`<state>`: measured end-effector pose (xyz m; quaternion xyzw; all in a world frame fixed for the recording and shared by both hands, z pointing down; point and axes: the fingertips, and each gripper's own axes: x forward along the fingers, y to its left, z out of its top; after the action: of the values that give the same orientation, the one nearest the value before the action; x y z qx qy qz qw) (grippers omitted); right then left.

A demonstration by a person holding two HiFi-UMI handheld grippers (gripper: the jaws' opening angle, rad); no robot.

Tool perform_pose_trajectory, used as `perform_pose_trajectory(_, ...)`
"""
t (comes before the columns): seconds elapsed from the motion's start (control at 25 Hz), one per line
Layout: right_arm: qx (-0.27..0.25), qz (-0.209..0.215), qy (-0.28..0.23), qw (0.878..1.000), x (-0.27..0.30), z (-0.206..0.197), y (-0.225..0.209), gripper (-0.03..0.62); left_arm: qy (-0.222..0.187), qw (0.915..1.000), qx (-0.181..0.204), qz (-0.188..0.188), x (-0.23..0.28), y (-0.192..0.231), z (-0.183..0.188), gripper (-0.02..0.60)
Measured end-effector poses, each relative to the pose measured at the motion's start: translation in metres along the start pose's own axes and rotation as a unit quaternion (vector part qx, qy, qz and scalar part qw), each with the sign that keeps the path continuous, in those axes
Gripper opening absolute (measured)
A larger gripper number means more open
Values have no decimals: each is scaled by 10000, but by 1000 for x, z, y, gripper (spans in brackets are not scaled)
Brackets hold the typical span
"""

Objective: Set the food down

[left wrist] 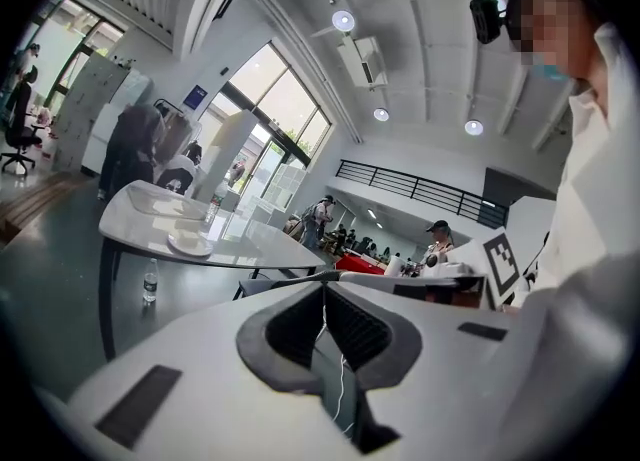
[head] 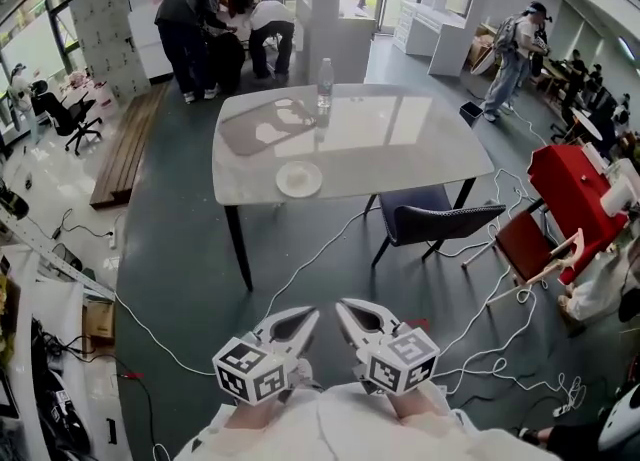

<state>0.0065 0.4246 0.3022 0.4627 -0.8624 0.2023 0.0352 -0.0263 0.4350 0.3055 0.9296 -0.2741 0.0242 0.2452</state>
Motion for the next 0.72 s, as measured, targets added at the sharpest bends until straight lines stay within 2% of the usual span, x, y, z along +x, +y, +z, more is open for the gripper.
perform_pose_trajectory(0.2,-2,-149,-1,9999,33,8,-4,3,35,9999,-86,-96,4,38,14,18)
perform_pose_trajectory(0.48,171,-360,93,9992,56,7,-26,2,154,9995,-215,-164,18,64,17,18)
perform_pose_trajectory(0.72,213,-190,179,9994,86,13,-40,2,122,9997,-205,-10,32,92,30,18)
